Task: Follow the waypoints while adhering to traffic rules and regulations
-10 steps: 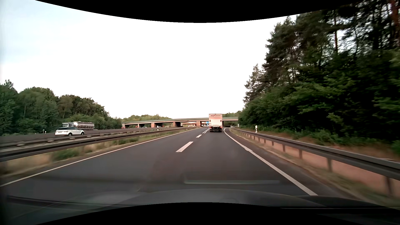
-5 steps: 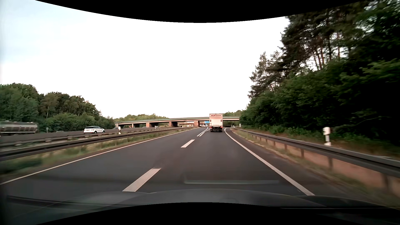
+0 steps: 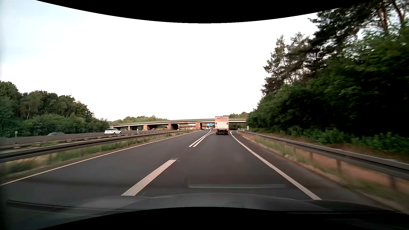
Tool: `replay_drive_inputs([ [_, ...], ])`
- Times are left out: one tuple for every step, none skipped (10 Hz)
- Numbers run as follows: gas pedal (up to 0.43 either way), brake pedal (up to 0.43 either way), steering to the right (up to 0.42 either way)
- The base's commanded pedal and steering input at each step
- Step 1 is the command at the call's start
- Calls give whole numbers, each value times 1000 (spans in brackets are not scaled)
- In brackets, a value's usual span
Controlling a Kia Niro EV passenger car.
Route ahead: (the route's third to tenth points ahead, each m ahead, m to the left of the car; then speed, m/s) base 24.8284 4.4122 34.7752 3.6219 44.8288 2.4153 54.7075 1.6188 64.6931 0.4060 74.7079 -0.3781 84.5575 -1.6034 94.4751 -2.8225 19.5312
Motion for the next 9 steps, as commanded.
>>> replay_drive_inputs([
  [8,0,0],
  [20,0,0],
  [20,0,0],
  [20,0,0],
  [20,0,0],
  [28,0,0],
  [28,0,0],
  [28,0,0],
  [28,0,1],
])
